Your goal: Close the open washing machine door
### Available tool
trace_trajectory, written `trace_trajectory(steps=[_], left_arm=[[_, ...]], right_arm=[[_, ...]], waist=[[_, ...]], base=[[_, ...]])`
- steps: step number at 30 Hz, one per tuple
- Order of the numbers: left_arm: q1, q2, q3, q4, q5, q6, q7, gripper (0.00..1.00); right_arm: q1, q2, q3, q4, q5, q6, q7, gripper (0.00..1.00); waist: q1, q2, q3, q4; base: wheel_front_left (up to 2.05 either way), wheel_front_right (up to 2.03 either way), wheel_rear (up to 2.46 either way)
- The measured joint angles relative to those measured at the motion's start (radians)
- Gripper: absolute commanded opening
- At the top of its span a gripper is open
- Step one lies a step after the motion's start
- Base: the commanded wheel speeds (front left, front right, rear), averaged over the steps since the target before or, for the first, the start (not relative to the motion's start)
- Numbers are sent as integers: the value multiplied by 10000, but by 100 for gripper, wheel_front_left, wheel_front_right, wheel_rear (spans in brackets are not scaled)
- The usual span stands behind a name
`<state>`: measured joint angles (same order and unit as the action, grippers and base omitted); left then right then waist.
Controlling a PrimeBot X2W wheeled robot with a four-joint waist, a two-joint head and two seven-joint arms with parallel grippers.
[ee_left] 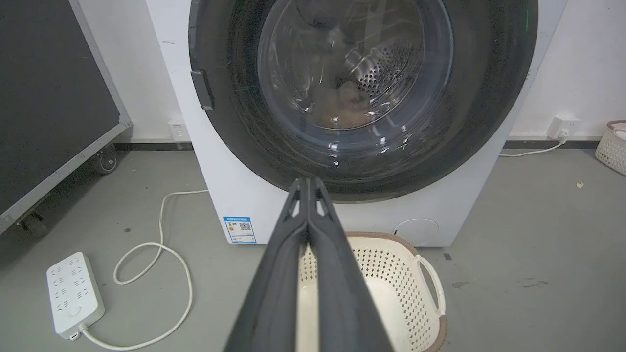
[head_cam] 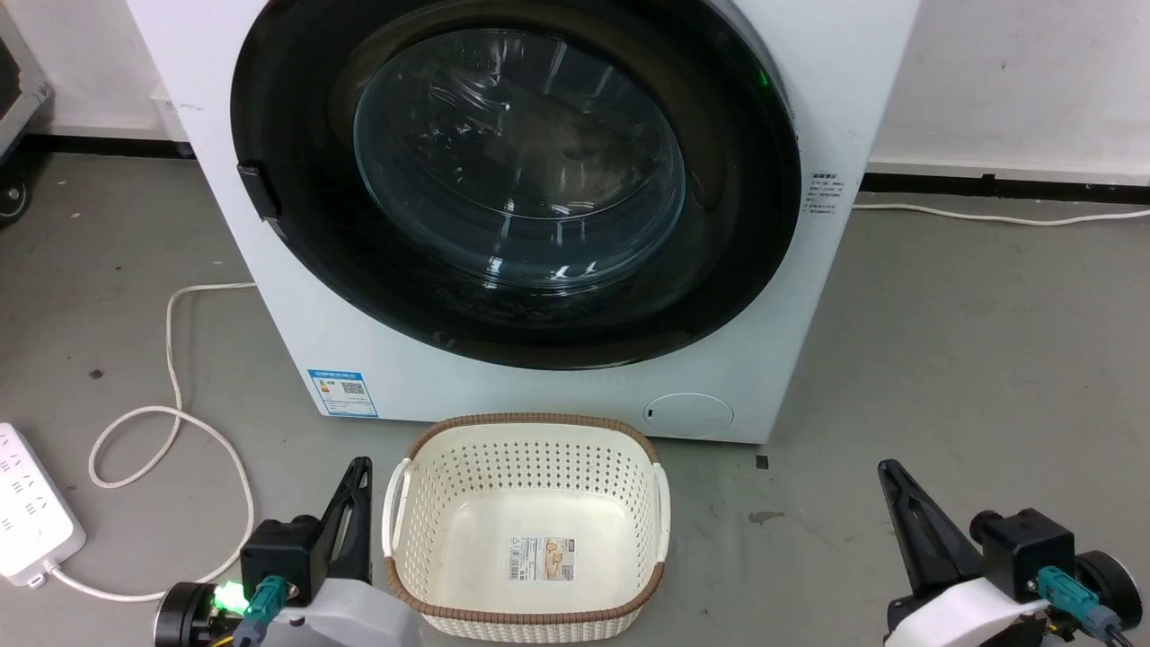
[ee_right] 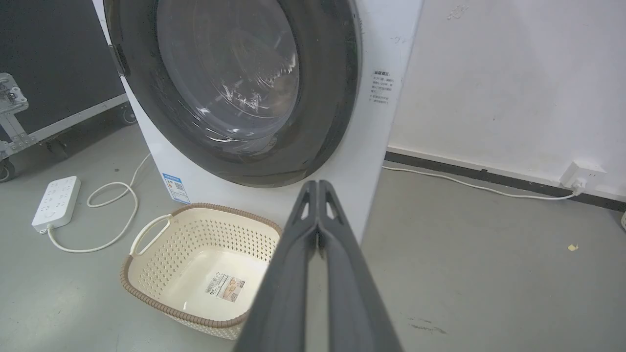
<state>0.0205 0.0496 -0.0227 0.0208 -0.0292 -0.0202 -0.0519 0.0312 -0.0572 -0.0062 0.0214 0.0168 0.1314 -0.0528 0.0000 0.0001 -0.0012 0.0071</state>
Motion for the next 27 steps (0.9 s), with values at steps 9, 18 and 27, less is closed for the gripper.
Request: trace_trajectory(steps=[9,18,27], left_arm=[[-9,2,84,-73,100,52,247,0],[-32,2,148,-128,190,128,428,0],[-52,2,213,-163,267,174,516,0]], right_arm=[[-52,6,33,-69,-23,0,247,0],[-158,12,52,-123,-90,0,433,0],[-172,15,67,-155,-92,0,523,0]], waist=[[0,0,6,-35],[0,0,11,-61],[0,-1,13,-72]], base=[[0,0,0],[0,0,0],[0,0,0]])
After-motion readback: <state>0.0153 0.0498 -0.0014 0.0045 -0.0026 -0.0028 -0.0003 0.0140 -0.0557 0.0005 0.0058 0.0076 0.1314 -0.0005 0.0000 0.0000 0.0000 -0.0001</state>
